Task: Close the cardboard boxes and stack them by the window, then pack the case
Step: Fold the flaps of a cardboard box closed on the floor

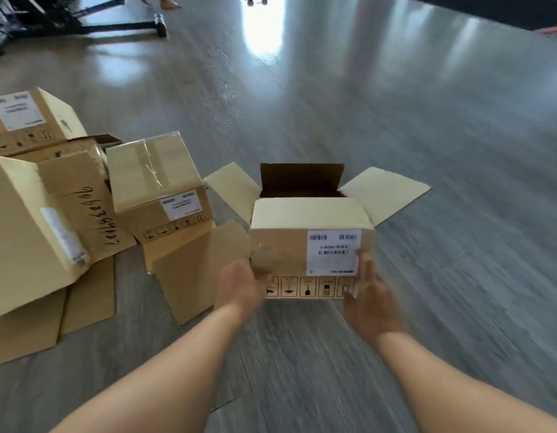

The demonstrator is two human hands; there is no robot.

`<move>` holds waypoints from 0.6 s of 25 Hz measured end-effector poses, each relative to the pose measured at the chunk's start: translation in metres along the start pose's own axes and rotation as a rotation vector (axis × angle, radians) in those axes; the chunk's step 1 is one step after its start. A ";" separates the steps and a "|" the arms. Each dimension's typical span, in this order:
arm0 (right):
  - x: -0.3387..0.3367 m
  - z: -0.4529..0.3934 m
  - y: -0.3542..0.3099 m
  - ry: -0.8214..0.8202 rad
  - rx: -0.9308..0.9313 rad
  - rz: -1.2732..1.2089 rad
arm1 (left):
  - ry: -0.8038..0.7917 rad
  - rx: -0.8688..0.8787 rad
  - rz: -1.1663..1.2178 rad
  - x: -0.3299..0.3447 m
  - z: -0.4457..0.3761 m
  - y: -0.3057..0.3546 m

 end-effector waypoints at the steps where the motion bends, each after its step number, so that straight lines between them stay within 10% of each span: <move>1: 0.006 0.006 0.003 -0.039 0.054 -0.024 | -0.026 -0.043 -0.041 0.009 0.001 0.001; 9: 0.039 0.004 0.001 -0.315 0.200 0.008 | -0.078 -0.236 0.010 0.024 -0.020 -0.004; 15: 0.045 -0.011 -0.022 -0.198 -0.026 0.088 | 0.018 -0.285 0.132 0.023 -0.027 0.003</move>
Point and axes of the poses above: each hand's wrist, its own z-axis away from the middle knuckle, its own x-axis out of the palm, y = z × x, the point moved 1 cm from there along -z, towards the middle knuckle, and after that the axes turned 4 degrees about -z, right-handed, at the moved point
